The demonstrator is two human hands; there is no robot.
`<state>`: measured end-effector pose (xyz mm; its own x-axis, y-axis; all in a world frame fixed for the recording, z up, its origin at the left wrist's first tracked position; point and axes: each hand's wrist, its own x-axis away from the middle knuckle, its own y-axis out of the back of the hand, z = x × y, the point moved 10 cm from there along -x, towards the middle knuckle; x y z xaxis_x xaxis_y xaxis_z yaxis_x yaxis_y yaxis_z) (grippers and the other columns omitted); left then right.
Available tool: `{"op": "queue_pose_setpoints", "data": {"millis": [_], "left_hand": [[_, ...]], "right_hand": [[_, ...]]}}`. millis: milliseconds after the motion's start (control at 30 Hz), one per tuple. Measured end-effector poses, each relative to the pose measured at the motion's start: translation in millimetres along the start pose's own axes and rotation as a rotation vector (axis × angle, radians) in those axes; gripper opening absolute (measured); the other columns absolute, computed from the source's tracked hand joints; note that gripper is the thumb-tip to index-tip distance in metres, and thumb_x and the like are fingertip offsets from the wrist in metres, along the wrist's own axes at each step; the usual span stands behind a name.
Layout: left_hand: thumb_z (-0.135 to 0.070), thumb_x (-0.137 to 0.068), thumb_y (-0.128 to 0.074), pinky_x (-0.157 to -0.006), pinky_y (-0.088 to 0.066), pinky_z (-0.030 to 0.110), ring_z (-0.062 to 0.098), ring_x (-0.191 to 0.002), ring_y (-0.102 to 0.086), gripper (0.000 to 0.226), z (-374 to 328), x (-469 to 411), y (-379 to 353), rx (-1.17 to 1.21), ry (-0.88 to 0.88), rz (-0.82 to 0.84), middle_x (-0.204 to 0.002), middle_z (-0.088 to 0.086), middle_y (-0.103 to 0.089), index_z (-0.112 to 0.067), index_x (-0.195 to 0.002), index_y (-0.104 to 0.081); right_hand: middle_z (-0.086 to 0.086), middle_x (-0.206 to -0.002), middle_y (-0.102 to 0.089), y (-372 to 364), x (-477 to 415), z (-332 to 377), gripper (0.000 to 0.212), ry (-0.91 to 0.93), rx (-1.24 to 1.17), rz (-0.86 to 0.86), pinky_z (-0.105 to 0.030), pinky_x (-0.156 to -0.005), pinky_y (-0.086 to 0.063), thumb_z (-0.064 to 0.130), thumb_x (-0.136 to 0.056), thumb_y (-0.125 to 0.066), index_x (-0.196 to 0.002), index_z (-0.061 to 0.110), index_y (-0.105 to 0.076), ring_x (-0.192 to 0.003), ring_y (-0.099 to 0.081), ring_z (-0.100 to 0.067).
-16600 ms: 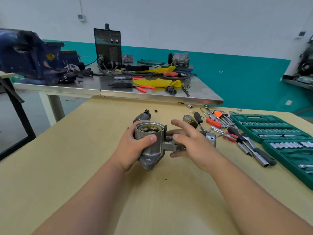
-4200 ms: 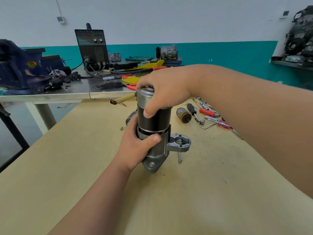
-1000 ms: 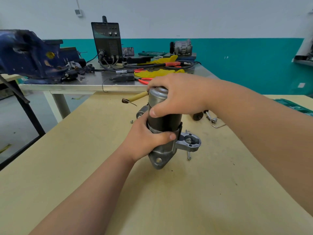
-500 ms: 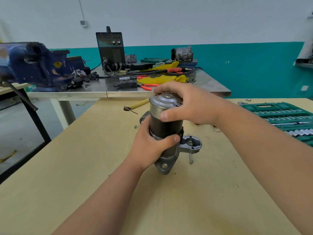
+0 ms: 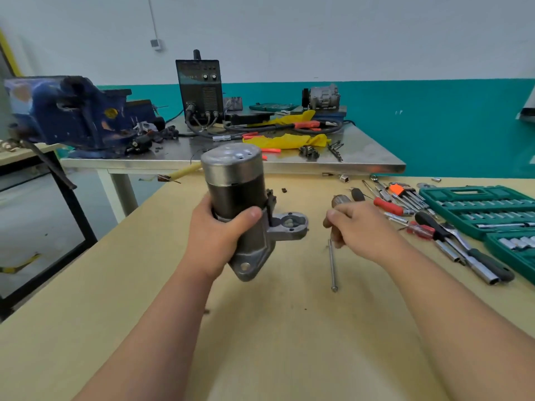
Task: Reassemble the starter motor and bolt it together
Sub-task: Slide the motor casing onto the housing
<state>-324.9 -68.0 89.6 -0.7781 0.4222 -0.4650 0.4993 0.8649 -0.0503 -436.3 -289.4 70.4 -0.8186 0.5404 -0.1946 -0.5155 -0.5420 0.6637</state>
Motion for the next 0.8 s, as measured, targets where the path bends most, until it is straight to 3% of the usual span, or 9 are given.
{"op": "queue_pose_setpoints", "data": {"millis": [67,133,233,300,400,500,567,633,800], "left_hand": [[-0.039,-0.056,-0.074,-0.062,-0.056,0.024,0.011,-0.078,-0.073,0.044,0.0,-6.0,22.3,0.041,-0.011,-0.080,-0.084,-0.009,-0.075,-0.024,-0.097,-0.064],[-0.032,-0.061,-0.074,-0.060,-0.056,0.024,0.011,-0.076,-0.072,0.038,7.1,-9.2,37.5,0.073,0.011,-0.122,-0.083,-0.009,-0.075,-0.026,-0.097,-0.063],[-0.024,-0.066,-0.072,-0.060,-0.056,0.023,0.011,-0.077,-0.072,0.036,19.4,-10.9,42.5,0.080,0.053,-0.116,-0.084,-0.008,-0.075,-0.023,-0.100,-0.062],[-0.030,-0.059,-0.076,-0.062,-0.056,0.024,0.015,-0.080,-0.073,0.047,23.2,-9.4,32.7,0.063,0.051,-0.068,-0.088,-0.004,-0.076,-0.019,-0.103,-0.064],[-0.039,-0.054,-0.076,-0.067,-0.056,0.026,0.017,-0.085,-0.073,0.056,30.5,-4.0,9.0,0.046,0.059,0.031,-0.093,-0.001,-0.076,-0.020,-0.105,-0.066],[-0.043,-0.053,-0.077,-0.072,-0.056,0.028,0.016,-0.091,-0.072,0.059,36.3,2.5,-16.2,0.015,0.078,0.132,-0.097,-0.004,-0.076,-0.025,-0.108,-0.065],[-0.042,-0.054,-0.078,-0.074,-0.056,0.028,0.017,-0.094,-0.071,0.061,34.5,6.0,-25.9,0.004,0.061,0.168,-0.100,-0.003,-0.075,-0.023,-0.111,-0.065],[-0.040,-0.055,-0.078,-0.074,-0.056,0.029,0.019,-0.095,-0.071,0.062,31.8,8.1,-30.7,0.021,0.052,0.192,-0.101,-0.001,-0.075,-0.019,-0.112,-0.064],[-0.040,-0.058,-0.077,-0.073,-0.056,0.028,0.019,-0.095,-0.071,0.060,27.1,11.1,-35.0,0.062,0.053,0.205,-0.100,0.000,-0.075,-0.020,-0.112,-0.063]], "right_hand": [[-0.001,-0.077,-0.069,-17.8,-4.3,-24.5,0.029,-0.080,0.137,0.058,-0.033,-0.070,-0.051,0.026,-0.101,-0.041,-0.097,0.019,-0.068,-0.071,-0.064,-0.017],[-0.001,-0.103,-0.067,-28.0,-9.6,-31.3,0.026,-0.088,0.312,0.073,-0.030,-0.076,-0.048,0.027,-0.100,-0.044,-0.115,0.020,-0.064,-0.088,-0.061,-0.018],[0.000,-0.118,-0.063,-46.7,-18.3,-23.0,0.029,-0.062,0.462,0.136,-0.032,-0.087,-0.050,0.030,-0.098,-0.049,-0.124,0.023,-0.060,-0.102,-0.059,-0.018],[0.002,-0.113,-0.065,-53.5,-21.5,-6.4,0.025,-0.003,0.397,0.119,-0.030,-0.081,-0.050,0.027,-0.098,-0.049,-0.119,0.023,-0.063,-0.096,-0.059,-0.014],[0.014,-0.094,-0.067,-38.0,-23.8,37.3,0.022,0.106,-0.023,-0.009,-0.022,-0.067,-0.047,0.026,-0.099,-0.047,-0.111,0.027,-0.065,-0.079,-0.060,-0.002],[0.014,-0.093,-0.069,-13.0,-18.6,88.0,0.022,0.229,-0.471,0.021,-0.032,-0.075,-0.054,0.044,-0.089,-0.048,-0.104,0.038,-0.063,-0.086,-0.065,-0.004],[0.022,-0.109,-0.065,-14.7,-8.9,120.2,0.034,0.356,-0.437,0.183,-0.023,-0.084,-0.051,0.062,-0.079,-0.049,-0.109,0.048,-0.058,-0.103,-0.060,0.004],[0.029,-0.120,-0.055,-24.5,3.7,139.6,0.046,0.452,-0.235,0.288,-0.010,-0.081,-0.047,0.067,-0.073,-0.055,-0.117,0.056,-0.050,-0.108,-0.052,0.014],[0.024,-0.118,-0.053,-26.5,5.9,142.3,0.065,0.465,-0.163,0.275,-0.005,-0.072,-0.046,0.045,-0.071,-0.078,-0.128,0.044,-0.047,-0.100,-0.054,0.014]]}}
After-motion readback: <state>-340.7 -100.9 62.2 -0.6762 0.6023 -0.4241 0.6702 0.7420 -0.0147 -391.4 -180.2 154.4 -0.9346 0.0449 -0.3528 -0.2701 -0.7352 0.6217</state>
